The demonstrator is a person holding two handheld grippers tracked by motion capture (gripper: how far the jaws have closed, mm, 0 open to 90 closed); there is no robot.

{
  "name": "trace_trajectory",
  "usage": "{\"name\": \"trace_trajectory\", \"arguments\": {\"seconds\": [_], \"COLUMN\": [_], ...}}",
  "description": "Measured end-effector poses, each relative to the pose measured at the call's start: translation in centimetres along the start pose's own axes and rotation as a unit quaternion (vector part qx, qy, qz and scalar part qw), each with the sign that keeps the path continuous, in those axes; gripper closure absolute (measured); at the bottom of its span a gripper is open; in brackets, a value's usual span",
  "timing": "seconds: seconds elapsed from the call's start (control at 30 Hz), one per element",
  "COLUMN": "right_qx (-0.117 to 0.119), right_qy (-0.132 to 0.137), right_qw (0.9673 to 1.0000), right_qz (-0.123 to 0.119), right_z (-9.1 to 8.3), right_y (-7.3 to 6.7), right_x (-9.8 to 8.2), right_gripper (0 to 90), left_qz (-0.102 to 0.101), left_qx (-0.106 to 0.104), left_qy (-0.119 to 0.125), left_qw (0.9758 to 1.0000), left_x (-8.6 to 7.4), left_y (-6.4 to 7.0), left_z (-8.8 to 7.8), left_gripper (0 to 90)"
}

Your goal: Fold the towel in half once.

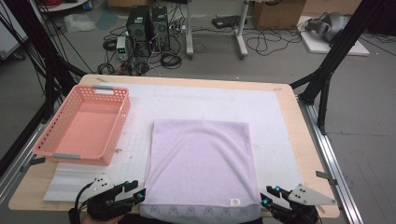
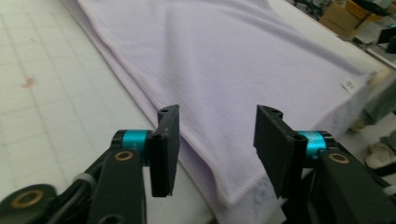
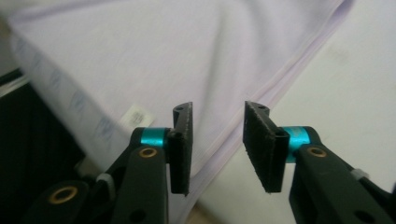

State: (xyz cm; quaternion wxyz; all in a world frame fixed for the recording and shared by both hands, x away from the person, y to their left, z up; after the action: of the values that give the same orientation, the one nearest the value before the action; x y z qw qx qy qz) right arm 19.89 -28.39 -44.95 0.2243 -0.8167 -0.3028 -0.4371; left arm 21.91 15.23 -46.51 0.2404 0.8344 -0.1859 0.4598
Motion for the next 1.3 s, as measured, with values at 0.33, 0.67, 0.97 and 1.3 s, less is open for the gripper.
{"name": "trace_trajectory", "arguments": {"seconds": [0.33,0.67,0.97,1.3], "right_qx": [-0.053,-0.058,-0.081,-0.079], "right_qy": [-0.004,-0.034,-0.122,-0.065], "right_qw": [0.9981,0.9971,0.9892,0.9945], "right_qz": [0.032,0.035,0.002,0.022], "right_z": [3.0,8.1,9.4,8.6], "right_y": [3.4,6.1,7.2,8.3], "right_x": [0.6,1.8,2.4,3.1], "right_gripper": [62.4,66.9,87.0,65.6], "left_qz": [-0.009,0.000,-0.002,-0.010], "left_qx": [0.012,0.015,0.027,0.079], "left_qy": [0.002,-0.006,-0.009,-0.016], "left_qw": [0.9999,0.9999,0.9996,0.9967], "left_x": [1.8,3.3,4.7,7.6], "left_y": [-2.2,-3.7,-5.3,-8.6], "left_z": [3.1,6.2,8.5,13.5], "left_gripper": [48.7,48.0,47.7,48.4]}}
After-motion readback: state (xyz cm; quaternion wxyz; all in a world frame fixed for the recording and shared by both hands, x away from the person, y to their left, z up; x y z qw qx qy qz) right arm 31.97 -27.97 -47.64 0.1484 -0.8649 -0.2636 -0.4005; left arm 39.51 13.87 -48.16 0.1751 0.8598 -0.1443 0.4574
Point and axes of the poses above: each handheld gripper's, and its own axes: z roughly forward along the jaws, x roughly out of its top, y roughly to its right, the point moved 7 cm from there along z, roughly forward along the jaws, and after that the axes turned 7 degrees about x, right-handed, at the moved point
